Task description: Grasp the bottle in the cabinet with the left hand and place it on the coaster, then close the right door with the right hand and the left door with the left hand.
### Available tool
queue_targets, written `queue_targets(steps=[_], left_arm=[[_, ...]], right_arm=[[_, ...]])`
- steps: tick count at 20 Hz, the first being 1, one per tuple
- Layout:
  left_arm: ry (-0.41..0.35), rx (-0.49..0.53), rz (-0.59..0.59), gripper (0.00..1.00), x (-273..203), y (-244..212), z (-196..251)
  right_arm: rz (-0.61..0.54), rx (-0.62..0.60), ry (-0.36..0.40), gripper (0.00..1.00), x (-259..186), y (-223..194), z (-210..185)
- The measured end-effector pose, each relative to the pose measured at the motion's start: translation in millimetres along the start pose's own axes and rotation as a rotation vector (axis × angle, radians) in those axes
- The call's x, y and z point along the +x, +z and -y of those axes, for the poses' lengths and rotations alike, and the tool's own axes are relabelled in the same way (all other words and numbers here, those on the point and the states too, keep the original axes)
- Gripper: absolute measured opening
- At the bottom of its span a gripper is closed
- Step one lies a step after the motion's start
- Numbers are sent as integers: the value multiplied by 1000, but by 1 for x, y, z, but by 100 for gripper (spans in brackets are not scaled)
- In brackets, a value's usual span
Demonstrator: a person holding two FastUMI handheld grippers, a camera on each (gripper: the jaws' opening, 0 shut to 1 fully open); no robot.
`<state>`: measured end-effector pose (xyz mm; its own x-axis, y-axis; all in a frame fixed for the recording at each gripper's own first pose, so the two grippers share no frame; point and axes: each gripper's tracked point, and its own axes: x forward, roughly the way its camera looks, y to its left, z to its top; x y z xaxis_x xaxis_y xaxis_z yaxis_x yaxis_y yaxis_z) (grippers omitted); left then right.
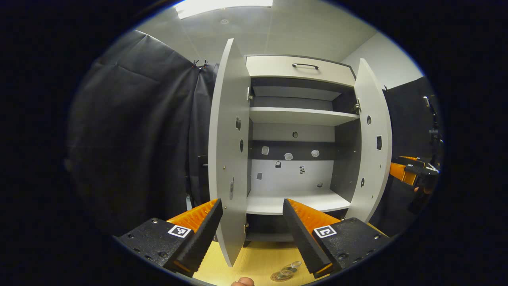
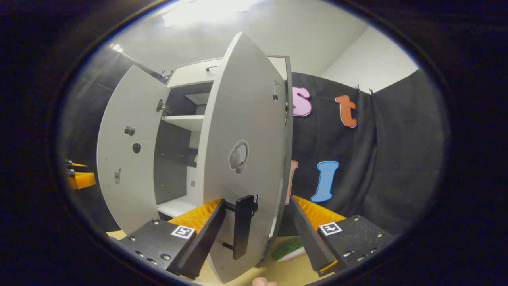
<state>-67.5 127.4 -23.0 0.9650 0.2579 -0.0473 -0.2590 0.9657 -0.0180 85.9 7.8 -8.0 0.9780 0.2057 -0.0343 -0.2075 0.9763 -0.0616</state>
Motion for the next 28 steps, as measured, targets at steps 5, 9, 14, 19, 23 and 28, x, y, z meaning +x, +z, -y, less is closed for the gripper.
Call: queue_targets(steps=[5, 9, 14, 19, 23, 28], left_arm=[[28, -6, 6, 96, -3, 1, -7], [54, 6, 14, 96, -10, 2, -16], [123, 10, 14, 96, -19, -2, -45], [189, -21, 6, 96, -20, -6, -74], [209, -30, 8, 93, -17, -7, -90], [201, -39, 16, 96, -7, -4, -102]], right_arm=[[-13, -2, 27, 98, 15, -1, -16], [-13, 5, 47, 99, 29, -4, -38], [-16, 15, 68, 100, 57, -7, -63], [-19, 26, 64, 97, 78, -10, -79], [-17, 33, 49, 97, 92, -12, -89], [-19, 40, 22, 100, 109, -15, -100]])
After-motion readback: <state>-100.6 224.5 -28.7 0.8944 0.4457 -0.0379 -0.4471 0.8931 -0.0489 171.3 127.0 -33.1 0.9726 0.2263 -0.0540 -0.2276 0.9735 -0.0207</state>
